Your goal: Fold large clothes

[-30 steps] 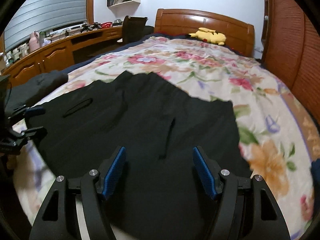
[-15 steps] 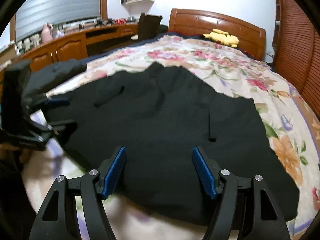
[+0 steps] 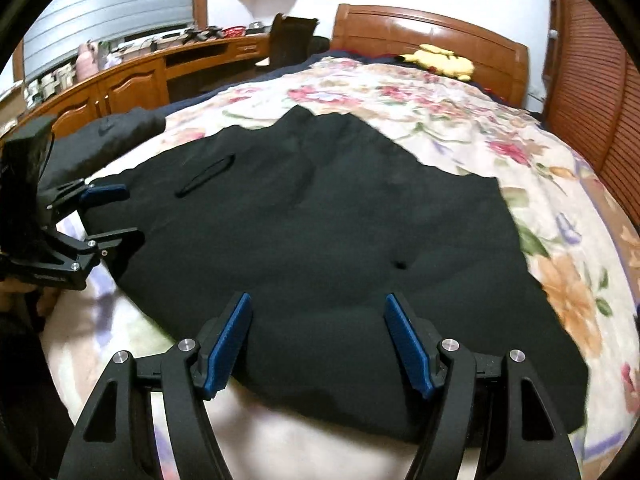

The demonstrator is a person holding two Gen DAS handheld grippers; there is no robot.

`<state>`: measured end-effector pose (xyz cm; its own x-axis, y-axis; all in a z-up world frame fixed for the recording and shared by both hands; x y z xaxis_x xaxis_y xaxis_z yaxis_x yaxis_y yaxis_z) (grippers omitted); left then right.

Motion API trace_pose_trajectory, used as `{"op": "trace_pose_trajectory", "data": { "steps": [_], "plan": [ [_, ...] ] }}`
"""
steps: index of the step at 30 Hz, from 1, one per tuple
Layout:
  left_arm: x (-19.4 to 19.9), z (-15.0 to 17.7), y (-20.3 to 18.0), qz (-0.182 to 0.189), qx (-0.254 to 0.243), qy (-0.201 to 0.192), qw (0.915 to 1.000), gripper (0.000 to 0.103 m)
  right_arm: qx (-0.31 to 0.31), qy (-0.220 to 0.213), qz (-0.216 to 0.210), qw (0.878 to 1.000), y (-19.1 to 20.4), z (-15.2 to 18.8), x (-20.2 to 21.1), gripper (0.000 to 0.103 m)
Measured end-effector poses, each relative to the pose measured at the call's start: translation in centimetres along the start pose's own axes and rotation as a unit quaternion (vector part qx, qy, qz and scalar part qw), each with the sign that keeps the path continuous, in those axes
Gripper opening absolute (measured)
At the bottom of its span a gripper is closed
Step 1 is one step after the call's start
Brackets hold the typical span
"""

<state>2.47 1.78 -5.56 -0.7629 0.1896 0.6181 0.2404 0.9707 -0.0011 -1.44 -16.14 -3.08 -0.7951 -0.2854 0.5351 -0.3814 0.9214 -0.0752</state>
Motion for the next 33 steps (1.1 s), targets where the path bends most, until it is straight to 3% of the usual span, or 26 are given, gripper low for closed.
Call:
{"op": "trace_pose_trajectory", "data": {
  "steps": [11,15,23,33],
  "plan": [
    [-0.1,-0.1,0.1,0.002,0.002,0.0,1.0,0.09,-0.033,0.002,0.057,0.998,-3.9,1.7,2.8,0.071],
    [0.0,0.0,0.1,0.0,0.0,0.0,1.0,0.09,-0.065,0.013,0.038,0.997,-4.7,2.4,1.5,0.071],
    [0.0,0.0,0.2,0.0,0.0,0.0,1.0,0.09,-0.064,0.025,0.036,0.997,-4.7,2.7,0.3,0.071],
    [0.0,0.0,0.1,0.0,0.0,0.0,1.0,0.09,-0.061,-0.008,0.1,0.993,-5.1,3.0,4.4,0.071]
  ]
}}
Point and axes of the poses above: each gripper's, at about its wrist camera, not at the fingertips, and x roughly against the way its jaws point, y to its left, z to its underside, the point moved 1 cm from there along -x, roughly the way its jaws point, and after that the axes turned 1 degree about -y, right-handed, at the moved point
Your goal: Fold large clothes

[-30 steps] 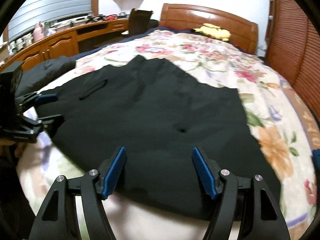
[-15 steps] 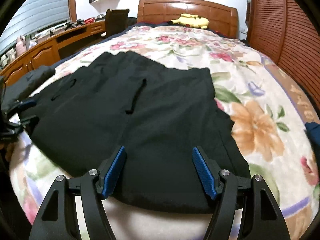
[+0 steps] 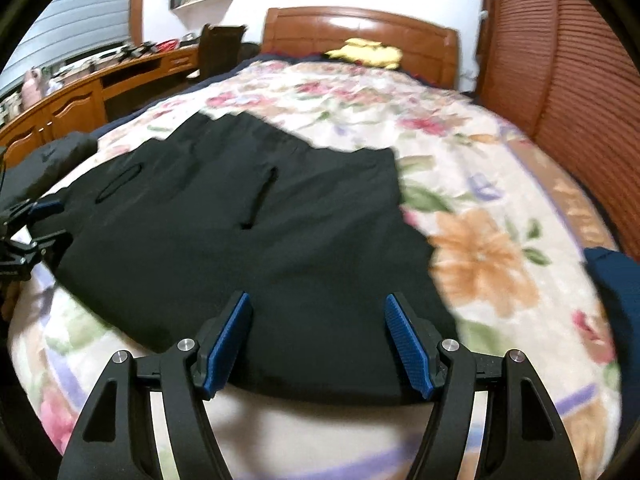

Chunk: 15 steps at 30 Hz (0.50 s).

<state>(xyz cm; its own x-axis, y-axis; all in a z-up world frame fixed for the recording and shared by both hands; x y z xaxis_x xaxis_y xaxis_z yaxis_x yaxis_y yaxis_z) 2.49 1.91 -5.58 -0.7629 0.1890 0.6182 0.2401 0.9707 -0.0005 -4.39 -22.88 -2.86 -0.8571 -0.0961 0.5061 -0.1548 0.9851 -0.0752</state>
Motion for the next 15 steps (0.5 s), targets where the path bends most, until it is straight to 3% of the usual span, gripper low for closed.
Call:
{"op": "trace_pose_trajectory", "data": {
  "steps": [4,15],
  "plan": [
    [0.0,0.0,0.1,-0.002,-0.001,0.0,1.0,0.09,-0.039,0.01,0.012,0.999,-2.5,0.8,0.7,0.072],
    [0.0,0.1,0.0,-0.003,-0.002,0.0,1.0,0.09,-0.142,0.057,-0.039,0.987,-6.2,2.9,-2.0,0.072]
  ]
}}
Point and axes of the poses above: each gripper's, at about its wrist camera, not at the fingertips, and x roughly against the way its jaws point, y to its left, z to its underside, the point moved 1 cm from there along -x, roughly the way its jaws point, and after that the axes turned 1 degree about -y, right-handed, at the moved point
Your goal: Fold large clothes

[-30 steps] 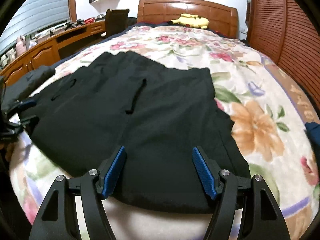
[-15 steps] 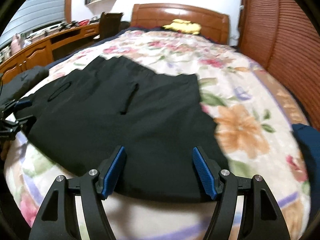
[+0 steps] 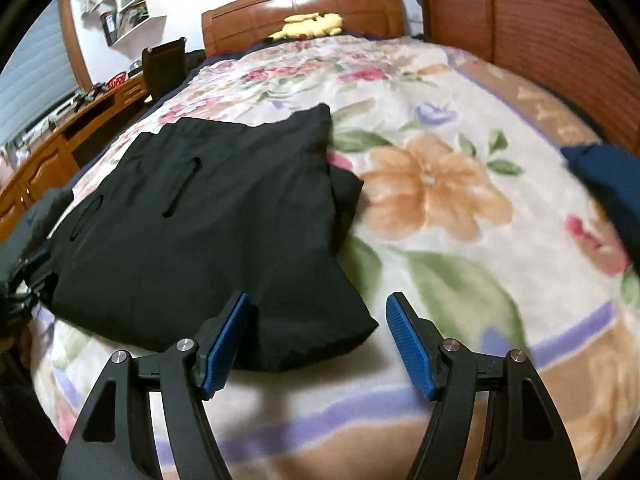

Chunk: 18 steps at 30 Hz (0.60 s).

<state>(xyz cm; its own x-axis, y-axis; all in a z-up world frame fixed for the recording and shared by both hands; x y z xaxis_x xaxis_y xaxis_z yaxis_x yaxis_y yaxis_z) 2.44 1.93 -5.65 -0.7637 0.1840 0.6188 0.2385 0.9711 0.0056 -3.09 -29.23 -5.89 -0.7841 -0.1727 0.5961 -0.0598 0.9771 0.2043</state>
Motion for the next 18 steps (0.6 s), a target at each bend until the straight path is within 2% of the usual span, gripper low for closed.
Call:
{"op": "trace_pose_trajectory", "data": {
  "steps": [7,11,13,14,18],
  "plan": [
    [0.0,0.0,0.0,0.001,0.0,0.0,1.0,0.091,-0.034,0.008,-0.031,0.999,-0.5,-0.4,-1.2,0.069],
    [0.0,0.0,0.0,0.0,0.0,0.001,1.0,0.091,-0.036,0.003,-0.055,0.998,-0.2,-0.3,-1.3,0.048],
    [0.0,0.0,0.0,-0.001,-0.001,0.001,1.0,0.091,-0.028,-0.003,-0.052,0.998,-0.1,-0.2,-1.1,0.036],
    [0.0,0.0,0.0,-0.001,-0.001,0.001,1.0,0.091,-0.025,-0.006,-0.057,0.998,0.1,-0.2,-1.1,0.024],
    [-0.1,0.1,0.1,-0.002,0.0,0.003,1.0,0.091,0.006,-0.005,-0.043,0.999,1.1,-1.1,-0.6,0.017]
  ]
}}
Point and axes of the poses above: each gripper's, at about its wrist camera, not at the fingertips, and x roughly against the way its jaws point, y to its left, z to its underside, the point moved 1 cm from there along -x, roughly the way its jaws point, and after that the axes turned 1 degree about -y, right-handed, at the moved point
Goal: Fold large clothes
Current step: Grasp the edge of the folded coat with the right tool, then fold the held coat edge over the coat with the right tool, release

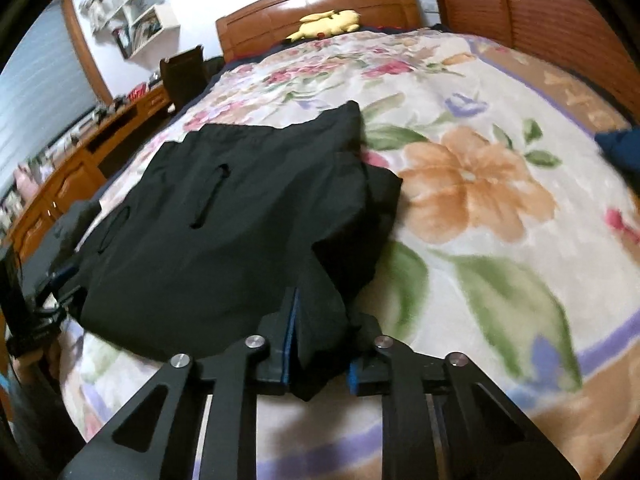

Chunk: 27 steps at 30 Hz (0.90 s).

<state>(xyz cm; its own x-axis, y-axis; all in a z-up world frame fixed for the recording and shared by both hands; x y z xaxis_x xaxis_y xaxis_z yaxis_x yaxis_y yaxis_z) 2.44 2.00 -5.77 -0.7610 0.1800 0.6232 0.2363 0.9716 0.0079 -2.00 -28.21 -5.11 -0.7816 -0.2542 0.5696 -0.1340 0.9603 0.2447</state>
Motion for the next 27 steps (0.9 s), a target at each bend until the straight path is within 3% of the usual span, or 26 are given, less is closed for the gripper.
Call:
{"op": "trace_pose_trajectory", "data": {
  "steps": [8,14,22,27],
  "plan": [
    [0.0,0.1,0.1,0.0,0.001,-0.001,1.0,0.091,0.04,-0.051,0.004,0.998,2.9,-2.8,3.4,0.014],
    [0.8,0.1,0.5,0.01,0.009,-0.014,0.9998,0.091,0.082,-0.072,0.01,0.994,5.8,-3.0,4.6,0.013],
    [3.0,0.2,2.4,0.027,0.034,-0.036,0.9984,0.091,0.128,-0.1,-0.015,0.987,9.9,-3.6,5.0,0.013],
    [4.0,0.3,3.5,0.007,0.035,-0.049,0.9982,0.091,0.16,-0.11,-0.041,0.98,12.9,-3.3,3.8,0.012]
  ]
}}
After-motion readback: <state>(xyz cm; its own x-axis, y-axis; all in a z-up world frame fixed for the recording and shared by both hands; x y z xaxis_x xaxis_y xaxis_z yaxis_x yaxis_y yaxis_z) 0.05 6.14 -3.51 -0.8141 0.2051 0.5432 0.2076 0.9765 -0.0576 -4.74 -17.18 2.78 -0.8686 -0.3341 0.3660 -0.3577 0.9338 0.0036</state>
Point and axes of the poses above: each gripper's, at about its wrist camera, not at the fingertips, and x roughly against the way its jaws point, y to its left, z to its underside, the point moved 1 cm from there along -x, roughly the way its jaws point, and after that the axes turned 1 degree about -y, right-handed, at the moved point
